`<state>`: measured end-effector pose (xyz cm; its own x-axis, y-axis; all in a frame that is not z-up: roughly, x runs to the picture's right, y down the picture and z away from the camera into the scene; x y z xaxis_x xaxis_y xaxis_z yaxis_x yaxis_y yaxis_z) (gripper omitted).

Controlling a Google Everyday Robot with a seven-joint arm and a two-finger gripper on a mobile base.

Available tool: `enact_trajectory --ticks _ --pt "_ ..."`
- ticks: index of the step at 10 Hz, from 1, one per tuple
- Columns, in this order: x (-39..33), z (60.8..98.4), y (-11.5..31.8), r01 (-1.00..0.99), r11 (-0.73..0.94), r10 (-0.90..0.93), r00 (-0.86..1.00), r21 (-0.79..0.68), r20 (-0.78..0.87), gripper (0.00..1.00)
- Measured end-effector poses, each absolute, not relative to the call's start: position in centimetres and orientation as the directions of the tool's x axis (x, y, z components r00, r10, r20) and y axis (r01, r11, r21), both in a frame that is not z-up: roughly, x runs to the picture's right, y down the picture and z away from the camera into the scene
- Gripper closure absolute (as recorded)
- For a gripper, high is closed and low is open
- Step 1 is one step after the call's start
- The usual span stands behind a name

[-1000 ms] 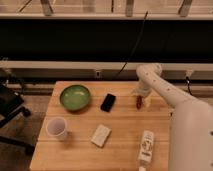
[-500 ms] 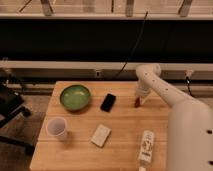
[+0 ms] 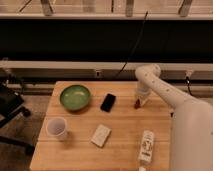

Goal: Drag the pepper across the table

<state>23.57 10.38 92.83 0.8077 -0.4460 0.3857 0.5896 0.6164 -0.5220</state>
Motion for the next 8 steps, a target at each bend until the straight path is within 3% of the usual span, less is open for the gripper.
enact_trajectory --ticks 8 --pt "23.7 90.0 12.5 0.620 0.584 -0.494 0.783 -0.524 0.378 1.00"
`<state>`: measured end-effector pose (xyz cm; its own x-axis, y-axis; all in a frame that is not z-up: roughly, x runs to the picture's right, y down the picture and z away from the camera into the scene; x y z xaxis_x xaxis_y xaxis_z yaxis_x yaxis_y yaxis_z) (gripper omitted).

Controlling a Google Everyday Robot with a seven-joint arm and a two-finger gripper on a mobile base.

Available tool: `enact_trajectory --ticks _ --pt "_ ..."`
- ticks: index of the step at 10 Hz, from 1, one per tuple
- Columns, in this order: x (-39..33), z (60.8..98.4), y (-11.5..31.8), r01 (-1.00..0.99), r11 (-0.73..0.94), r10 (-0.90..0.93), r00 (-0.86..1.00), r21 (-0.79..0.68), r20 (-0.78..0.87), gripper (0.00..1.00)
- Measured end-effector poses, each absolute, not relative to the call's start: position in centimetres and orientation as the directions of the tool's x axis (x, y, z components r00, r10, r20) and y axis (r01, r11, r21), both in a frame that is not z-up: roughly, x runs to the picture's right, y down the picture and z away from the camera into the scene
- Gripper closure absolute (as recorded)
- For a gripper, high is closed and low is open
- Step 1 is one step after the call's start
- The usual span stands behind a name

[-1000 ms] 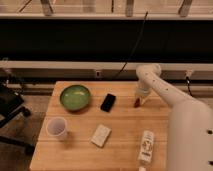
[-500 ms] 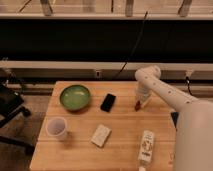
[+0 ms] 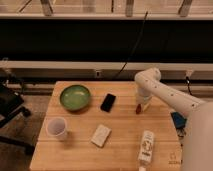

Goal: Drag the pepper across the table

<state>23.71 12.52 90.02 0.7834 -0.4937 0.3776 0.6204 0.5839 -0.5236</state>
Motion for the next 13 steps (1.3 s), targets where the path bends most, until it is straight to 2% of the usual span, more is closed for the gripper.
enact_trajectory --ticks 13 --pt "25.6 88.3 14.1 0.629 0.574 -0.509 0.776 -0.524 0.373 1.00"
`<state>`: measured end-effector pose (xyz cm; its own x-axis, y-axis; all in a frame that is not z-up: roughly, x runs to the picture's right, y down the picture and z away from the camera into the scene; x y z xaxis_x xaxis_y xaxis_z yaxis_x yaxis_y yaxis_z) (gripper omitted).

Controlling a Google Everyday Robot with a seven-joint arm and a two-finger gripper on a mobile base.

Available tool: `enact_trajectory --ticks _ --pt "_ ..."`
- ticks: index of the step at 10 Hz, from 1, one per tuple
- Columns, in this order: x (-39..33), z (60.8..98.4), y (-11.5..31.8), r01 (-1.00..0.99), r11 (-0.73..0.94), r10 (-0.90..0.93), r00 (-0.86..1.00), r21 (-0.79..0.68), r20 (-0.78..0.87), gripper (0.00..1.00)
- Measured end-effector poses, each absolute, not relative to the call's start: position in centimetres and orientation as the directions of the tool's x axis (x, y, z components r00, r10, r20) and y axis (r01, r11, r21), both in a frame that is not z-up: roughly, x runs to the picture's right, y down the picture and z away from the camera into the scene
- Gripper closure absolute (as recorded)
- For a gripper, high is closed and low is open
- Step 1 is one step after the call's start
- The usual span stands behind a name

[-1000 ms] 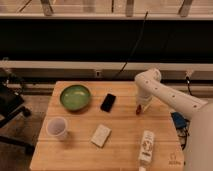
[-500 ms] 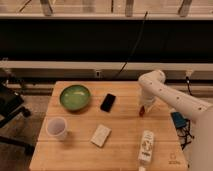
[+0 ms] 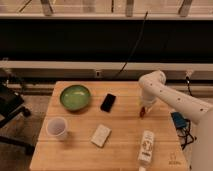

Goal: Drag the pepper across the table

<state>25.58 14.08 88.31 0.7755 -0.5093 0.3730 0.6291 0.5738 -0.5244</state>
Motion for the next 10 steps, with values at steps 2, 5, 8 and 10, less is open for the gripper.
enact_trajectory --ticks 2,5,8,10 --pt "25.5 88.2 14.4 0.636 0.566 -0.515 0.770 -0.524 0.377 1.00" --pt "25.4 87.9 14.8 0.646 0.557 -0.526 0.761 -0.521 0.380 1.00" --pt "25.2 87.6 15.2 0.661 0.544 -0.540 0.748 -0.518 0.387 1.00" --pt "24.9 87.5 15.4 0.672 0.534 -0.550 0.737 -0.513 0.392 1.00"
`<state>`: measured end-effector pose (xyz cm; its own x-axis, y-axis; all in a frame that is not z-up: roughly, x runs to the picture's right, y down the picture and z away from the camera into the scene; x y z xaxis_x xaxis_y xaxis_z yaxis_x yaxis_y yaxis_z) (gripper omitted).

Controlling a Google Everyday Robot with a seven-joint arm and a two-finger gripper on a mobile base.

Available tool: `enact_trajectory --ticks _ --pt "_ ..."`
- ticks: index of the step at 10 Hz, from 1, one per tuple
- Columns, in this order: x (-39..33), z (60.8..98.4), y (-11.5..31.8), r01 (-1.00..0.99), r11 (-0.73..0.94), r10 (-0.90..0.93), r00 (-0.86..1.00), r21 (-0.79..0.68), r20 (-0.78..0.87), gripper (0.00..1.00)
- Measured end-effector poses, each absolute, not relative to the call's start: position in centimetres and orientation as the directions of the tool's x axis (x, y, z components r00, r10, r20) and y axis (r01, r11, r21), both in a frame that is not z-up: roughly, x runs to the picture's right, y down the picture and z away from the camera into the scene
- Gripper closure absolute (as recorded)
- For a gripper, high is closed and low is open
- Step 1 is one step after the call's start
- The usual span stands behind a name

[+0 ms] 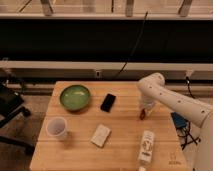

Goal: Drag the pepper across the table

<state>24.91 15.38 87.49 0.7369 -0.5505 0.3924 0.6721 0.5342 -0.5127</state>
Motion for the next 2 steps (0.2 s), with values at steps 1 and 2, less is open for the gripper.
enact_trajectory --ticks 1,2 --pt "24.84 87.32 15.58 0.678 0.527 -0.556 0.731 -0.512 0.395 1.00" --pt "24.69 87.20 15.80 0.685 0.519 -0.563 0.724 -0.511 0.398 1.00"
